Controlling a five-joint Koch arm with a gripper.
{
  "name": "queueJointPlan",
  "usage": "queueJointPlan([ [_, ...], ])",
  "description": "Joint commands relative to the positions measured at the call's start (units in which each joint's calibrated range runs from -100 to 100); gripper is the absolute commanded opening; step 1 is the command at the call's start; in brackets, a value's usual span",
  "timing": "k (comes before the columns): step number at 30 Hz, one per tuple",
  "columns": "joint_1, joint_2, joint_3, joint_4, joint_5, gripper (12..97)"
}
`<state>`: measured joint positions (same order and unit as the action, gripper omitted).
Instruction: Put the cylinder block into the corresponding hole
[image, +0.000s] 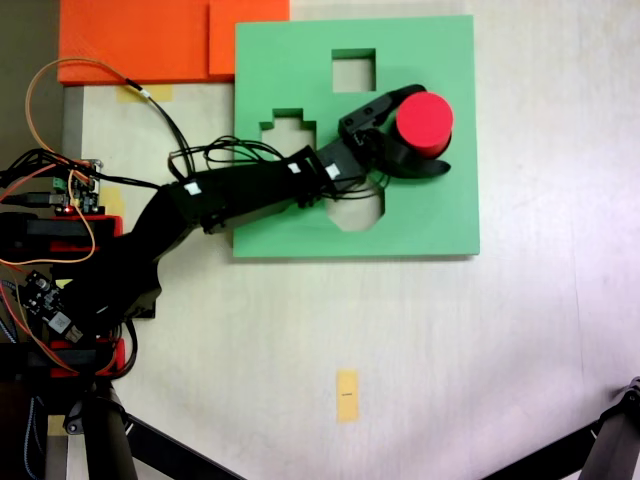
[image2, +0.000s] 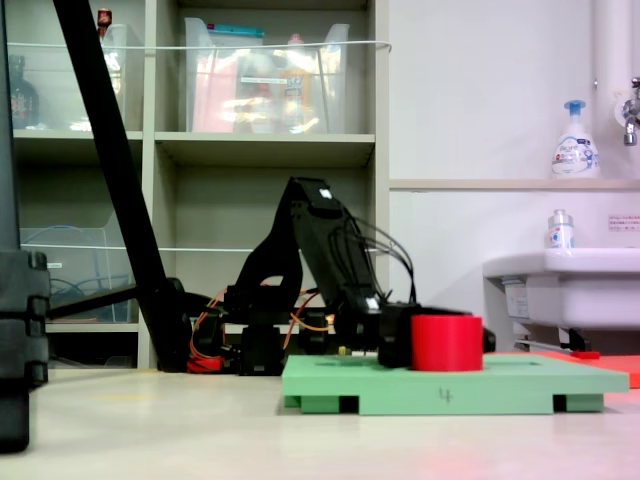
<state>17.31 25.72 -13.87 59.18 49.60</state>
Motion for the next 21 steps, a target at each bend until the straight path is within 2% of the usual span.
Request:
queueJointPlan([
  [1, -0.05, -3.65, -0.49, 4.42, 0.29, 78.0],
  [6, -0.15, -19.43, -12.75, 7.41, -0.15, 92.3],
  [10, -0.34, -45.83, -25.42, 5.48, -2.98, 92.2],
  [12, -0.78, -62.59, -29.70, -3.76, -4.40, 92.1],
  [15, -2.10, -86.33, -30.80, -26.10, -8.25, 82.4],
  [20, -6.64, -117.34, -40.67, -34.96, -16.26, 46.2],
  [21, -7.42, -118.60, -41.07, -35.06, -18.32, 44.4],
])
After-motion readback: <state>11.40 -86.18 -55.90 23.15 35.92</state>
